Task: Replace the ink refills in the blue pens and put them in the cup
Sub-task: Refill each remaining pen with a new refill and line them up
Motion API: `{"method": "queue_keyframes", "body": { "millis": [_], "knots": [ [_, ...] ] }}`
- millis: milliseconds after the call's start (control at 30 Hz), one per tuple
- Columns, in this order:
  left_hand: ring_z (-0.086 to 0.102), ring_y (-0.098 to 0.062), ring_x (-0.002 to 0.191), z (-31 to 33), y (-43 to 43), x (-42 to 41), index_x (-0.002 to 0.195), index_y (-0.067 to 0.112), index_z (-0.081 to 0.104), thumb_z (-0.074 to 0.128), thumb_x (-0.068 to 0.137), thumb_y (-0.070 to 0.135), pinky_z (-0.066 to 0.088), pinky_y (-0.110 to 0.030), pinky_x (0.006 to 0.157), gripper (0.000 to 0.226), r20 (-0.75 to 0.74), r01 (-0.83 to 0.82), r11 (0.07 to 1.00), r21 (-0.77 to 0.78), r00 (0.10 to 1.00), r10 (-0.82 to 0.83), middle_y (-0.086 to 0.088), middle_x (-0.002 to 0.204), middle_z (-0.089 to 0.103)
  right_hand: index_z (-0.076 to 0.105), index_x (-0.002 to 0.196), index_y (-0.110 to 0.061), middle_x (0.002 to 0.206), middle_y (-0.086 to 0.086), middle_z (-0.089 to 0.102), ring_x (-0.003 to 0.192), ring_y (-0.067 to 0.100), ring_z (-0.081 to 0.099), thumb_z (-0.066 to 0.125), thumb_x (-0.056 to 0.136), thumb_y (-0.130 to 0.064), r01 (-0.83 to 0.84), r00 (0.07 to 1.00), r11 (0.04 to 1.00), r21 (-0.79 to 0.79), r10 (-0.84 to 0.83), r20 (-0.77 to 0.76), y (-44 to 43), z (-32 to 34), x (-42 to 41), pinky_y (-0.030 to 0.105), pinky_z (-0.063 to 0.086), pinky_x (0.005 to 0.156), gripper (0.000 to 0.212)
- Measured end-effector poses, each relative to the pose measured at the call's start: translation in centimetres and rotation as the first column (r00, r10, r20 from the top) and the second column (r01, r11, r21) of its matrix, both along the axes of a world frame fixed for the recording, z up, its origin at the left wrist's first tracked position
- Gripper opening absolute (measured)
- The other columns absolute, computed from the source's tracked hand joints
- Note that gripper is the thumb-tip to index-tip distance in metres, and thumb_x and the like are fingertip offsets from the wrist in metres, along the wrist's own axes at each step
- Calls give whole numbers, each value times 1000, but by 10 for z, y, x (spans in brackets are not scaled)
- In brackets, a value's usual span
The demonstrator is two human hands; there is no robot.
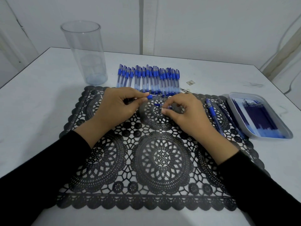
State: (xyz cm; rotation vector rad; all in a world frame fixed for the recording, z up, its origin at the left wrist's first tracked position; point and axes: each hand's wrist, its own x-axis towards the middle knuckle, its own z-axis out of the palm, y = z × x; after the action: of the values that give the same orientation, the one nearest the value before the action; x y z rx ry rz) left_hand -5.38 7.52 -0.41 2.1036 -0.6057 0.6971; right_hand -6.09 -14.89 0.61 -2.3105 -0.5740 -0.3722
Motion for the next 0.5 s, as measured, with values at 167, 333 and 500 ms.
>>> {"method": "queue_keyframes", "body": {
  "millis": [167,333,500],
  "knots": [
    [70,-2,89,0,-1,-1,107,11,75,76,86,14,55,-14,80,21,-6,5,1000,17,1000,-5,7,98,72,75,92,-23,92,-7,63,96,14,49,76,82,-28,9,1000,994,-111,-7,22,2,-8,6,10,30,80,11],
    [70,-1,89,0,-2,0,107,10,75,77,86,14,54,-13,79,21,-6,7,1000,20,1000,-7,7,98,73,77,95,-20,88,-7,59,93,14,47,75,84,-23,10,999,993,-121,-4,51,2,-10,6,21,33,79,12],
    [70,1,87,0,-2,0,106,9,76,77,85,14,55,-15,80,21,-14,17,999,34,1000,-17,5,97,74,77,97,-17,89,-2,62,91,11,46,75,84,-20,16,997,989,-148,-5,73,2,-11,6,22,32,81,14]
  ]
}}
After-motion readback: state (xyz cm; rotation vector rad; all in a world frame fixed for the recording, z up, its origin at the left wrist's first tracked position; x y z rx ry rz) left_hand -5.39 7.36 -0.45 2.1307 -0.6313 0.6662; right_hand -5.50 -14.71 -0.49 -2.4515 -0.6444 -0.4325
